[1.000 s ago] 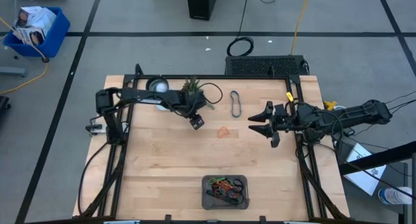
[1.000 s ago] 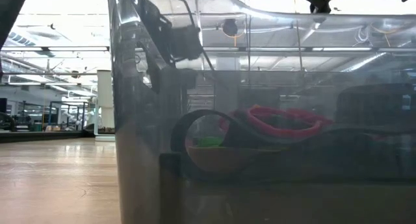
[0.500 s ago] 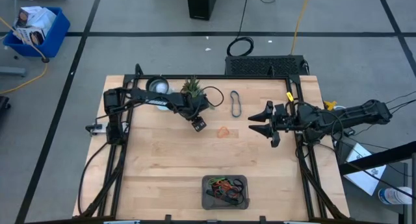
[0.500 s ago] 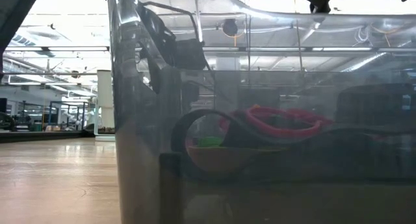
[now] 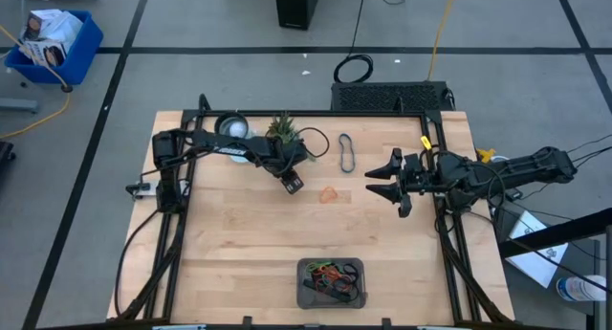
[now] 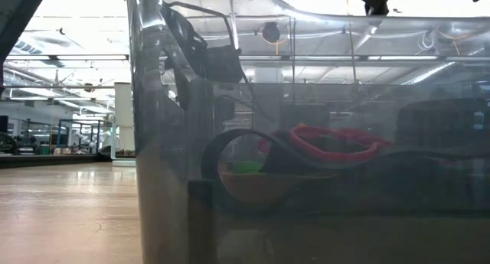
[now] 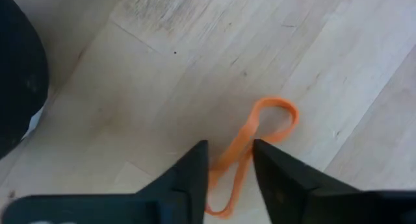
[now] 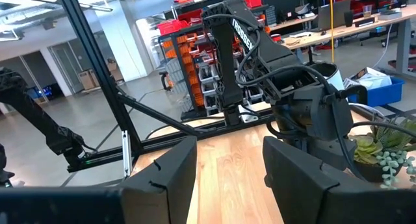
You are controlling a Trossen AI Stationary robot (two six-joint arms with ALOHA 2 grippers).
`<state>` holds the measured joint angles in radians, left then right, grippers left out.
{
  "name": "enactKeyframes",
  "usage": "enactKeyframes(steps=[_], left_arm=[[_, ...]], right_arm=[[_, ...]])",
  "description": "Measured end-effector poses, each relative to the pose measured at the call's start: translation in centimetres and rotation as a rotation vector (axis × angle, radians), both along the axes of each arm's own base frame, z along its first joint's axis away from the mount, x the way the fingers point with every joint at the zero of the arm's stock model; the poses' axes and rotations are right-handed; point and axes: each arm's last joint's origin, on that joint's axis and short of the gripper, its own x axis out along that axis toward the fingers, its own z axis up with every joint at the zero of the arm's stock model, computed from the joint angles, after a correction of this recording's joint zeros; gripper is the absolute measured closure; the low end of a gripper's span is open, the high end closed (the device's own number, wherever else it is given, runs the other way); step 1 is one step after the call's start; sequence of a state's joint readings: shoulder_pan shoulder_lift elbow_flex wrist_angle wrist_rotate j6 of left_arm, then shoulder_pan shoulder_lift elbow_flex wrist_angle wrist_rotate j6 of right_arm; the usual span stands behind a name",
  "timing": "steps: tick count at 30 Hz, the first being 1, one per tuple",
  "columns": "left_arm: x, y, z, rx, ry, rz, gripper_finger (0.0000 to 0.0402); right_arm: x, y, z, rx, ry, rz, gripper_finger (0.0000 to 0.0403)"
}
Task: Pick and place rubber bands into bin
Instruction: Put the orange rubber band into the black transparent bin
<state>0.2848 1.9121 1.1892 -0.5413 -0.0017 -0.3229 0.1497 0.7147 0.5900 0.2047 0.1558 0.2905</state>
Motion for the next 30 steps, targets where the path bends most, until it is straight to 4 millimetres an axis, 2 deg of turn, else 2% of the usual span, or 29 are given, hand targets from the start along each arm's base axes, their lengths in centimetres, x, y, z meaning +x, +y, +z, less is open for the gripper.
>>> enactKeyframes(steps=[8, 12, 15, 19, 22, 30], left_arm=[[0.2, 0.1, 0.1, 0.011, -0.024, -0.013, 0.0388], [0.1, 0.0, 0.3, -0.001, -0.025, -0.017, 0.0390], [-0.1, -0.3, 1.7, -0.031, -0.071, -0.037, 0.0395], [-0.7, -1.0, 5.4, -0.020, -0.185, -0.079, 0.0394], [-1.7, -1.7, 9.0, 0.010, -0.302, -0.129, 0.0397], [-5.5, -4.0, 19.3, 0.024, -0.806, -0.335, 0.0396]], right_arm=[[0.0, 0.0, 0.0, 0.000, 0.000, 0.000, 0.0229], [0.0, 0.0, 0.0, -0.001, 0.006, 0.000, 0.0230], [0.0, 0.0, -0.2, -0.004, 0.026, 0.000, 0.0233], [0.0, 0.0, -0.3, -0.006, 0.038, 0.000, 0.0233], [0.0, 0.0, -0.2, -0.003, 0.019, -0.004, 0.0234], [0.0, -0.1, 0.1, -0.067, -0.008, -0.033, 0.0232]])
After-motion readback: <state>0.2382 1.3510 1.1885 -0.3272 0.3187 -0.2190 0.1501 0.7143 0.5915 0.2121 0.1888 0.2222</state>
